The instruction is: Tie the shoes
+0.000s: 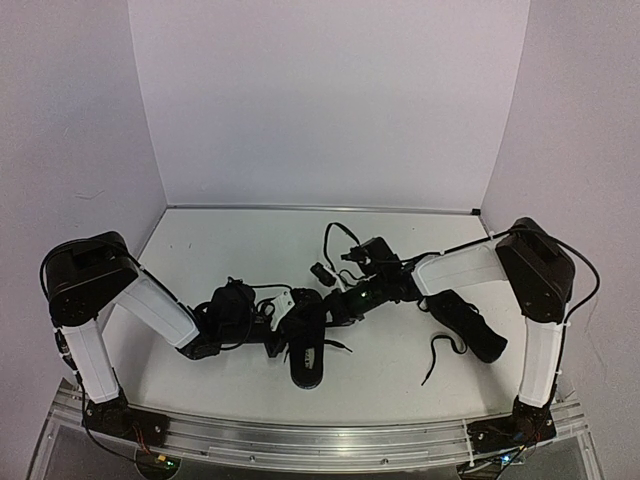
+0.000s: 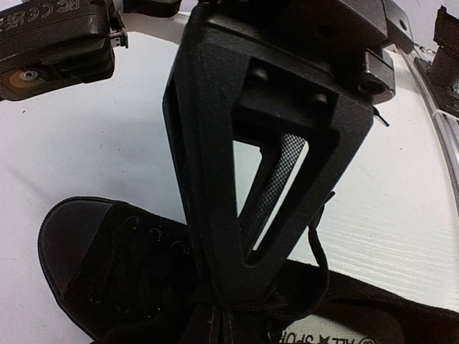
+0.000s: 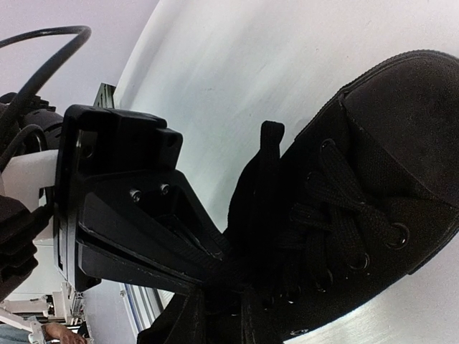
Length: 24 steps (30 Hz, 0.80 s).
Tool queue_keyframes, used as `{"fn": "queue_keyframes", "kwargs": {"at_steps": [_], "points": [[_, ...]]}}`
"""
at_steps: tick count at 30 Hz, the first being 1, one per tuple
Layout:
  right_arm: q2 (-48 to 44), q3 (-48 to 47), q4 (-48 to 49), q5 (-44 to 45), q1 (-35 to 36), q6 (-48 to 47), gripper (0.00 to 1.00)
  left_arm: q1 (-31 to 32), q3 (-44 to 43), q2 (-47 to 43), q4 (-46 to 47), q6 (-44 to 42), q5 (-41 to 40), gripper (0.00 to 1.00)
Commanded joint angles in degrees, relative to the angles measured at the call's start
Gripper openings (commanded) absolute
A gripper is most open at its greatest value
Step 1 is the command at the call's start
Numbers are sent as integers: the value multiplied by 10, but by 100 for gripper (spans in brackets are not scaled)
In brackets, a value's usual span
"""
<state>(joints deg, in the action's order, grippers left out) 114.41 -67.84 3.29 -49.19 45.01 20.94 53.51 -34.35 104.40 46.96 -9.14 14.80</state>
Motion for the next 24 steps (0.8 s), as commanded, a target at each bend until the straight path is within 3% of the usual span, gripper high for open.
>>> {"fn": "queue_keyframes", "kwargs": {"at_steps": [1,3,8,24], "points": [[10,-20,17,-7,10,2,16,1,-2,5,13,-9,17,0],[12,-21,17,-6,11,2,15,1,-4,6,11,-10,18,0],[9,-17,17,-5,11,0,0,2,-5,5,8,-12,18,0],[-28,-4,17,27,11,-5,0,1,11,-86,-98,-41,-12,15]]}}
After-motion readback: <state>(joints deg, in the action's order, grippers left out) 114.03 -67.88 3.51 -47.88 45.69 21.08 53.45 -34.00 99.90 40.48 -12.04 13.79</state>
